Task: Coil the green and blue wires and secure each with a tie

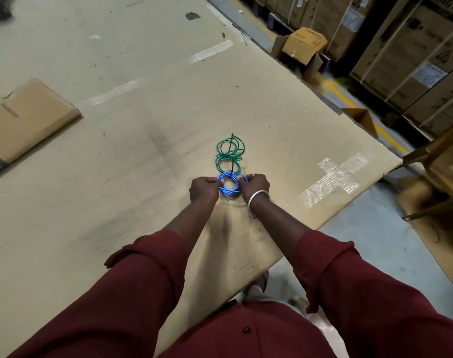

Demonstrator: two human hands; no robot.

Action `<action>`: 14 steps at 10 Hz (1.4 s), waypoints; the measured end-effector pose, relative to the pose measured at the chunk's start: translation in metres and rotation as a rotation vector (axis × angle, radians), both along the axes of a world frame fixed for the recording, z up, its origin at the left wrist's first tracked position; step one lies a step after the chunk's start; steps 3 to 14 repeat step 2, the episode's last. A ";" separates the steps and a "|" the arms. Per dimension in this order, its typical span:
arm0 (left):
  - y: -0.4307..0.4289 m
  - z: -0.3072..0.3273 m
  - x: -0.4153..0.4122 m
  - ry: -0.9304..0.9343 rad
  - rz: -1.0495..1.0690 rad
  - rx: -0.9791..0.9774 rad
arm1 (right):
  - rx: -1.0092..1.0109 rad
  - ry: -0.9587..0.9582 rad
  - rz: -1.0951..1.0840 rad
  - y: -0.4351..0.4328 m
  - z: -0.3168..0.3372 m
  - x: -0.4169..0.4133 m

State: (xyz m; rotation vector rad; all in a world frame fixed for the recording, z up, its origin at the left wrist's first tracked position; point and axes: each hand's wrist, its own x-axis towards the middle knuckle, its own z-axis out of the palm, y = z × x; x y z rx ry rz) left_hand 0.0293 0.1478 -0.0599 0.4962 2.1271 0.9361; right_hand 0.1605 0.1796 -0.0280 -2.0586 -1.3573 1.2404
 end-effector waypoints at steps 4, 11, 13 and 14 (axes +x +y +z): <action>-0.003 -0.024 -0.011 0.026 -0.011 -0.077 | 0.052 -0.021 -0.052 -0.008 0.005 0.002; -0.003 -0.024 -0.011 0.026 -0.011 -0.077 | 0.052 -0.021 -0.052 -0.008 0.005 0.002; -0.003 -0.024 -0.011 0.026 -0.011 -0.077 | 0.052 -0.021 -0.052 -0.008 0.005 0.002; -0.003 -0.024 -0.011 0.026 -0.011 -0.077 | 0.052 -0.021 -0.052 -0.008 0.005 0.002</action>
